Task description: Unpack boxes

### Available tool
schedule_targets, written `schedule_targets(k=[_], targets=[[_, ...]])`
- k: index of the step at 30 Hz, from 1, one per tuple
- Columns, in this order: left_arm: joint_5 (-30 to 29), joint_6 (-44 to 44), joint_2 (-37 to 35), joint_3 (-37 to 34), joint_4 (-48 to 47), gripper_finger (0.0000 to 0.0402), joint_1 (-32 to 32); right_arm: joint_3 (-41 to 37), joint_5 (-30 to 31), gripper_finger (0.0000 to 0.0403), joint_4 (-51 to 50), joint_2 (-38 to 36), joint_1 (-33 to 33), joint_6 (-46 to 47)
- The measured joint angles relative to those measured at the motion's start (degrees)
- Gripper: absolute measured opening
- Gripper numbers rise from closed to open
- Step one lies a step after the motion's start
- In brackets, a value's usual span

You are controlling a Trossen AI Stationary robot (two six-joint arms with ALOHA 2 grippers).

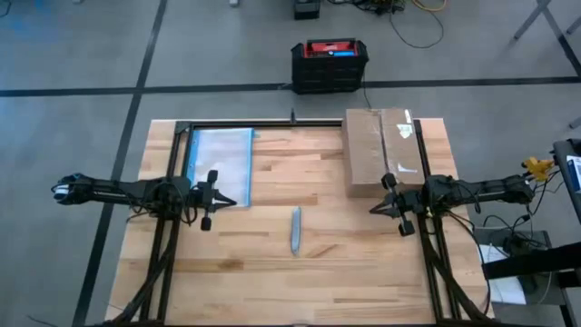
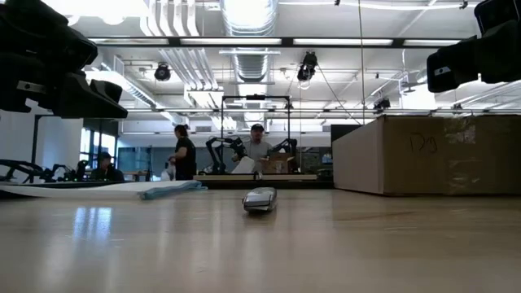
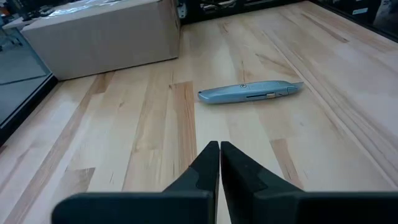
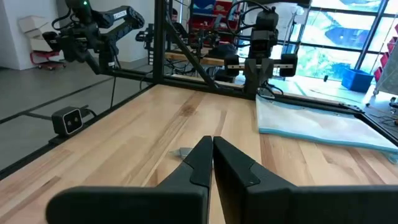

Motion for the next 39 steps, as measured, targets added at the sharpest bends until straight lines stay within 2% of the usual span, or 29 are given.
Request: schedule_targets(k=[9,14,16,20,21,25,31,36,39], targets=[[0.0,0.0,0.0,0.0,0.0,0.0,0.0,0.0,0.0,0.0,0.0,0.0,0.0,-0.1],[0.0,0.0,0.0,0.0,0.0,0.0,0.0,0.0,0.0,0.0,1.2,0.0,0.0,-7.0],[0.0,0.0,0.0,0.0,0.0,0.0,0.0,0.0,0.0,0.0,1.2,0.0,0.0,-4.2],[0.0,0.0,0.0,0.0,0.0,0.0,0.0,0.0,0.0,0.0,1.6,0.0,0.0,8.1],[0.0,0.0,0.0,0.0,0.0,0.0,0.0,-0.1,0.3,0.0,3.2,0.0,0.0,8.1],[0.0,0.0,0.0,0.0,0.0,0.0,0.0,0.0,7.3,0.0,13.3,3.2,0.1,8.8],[0.0,0.0,0.2,0.0,-0.1,0.0,0.0,0.5,5.8,0.0,29.8,15.0,0.5,9.5],[0.0,0.0,0.5,0.0,0.0,0.0,0.0,6.6,0.9,0.0,30.1,28.8,1.1,6.7],[0.0,0.0,0.7,0.0,0.0,0.0,0.0,12.2,0.9,0.0002,30.1,38.3,1.8,4.3]])
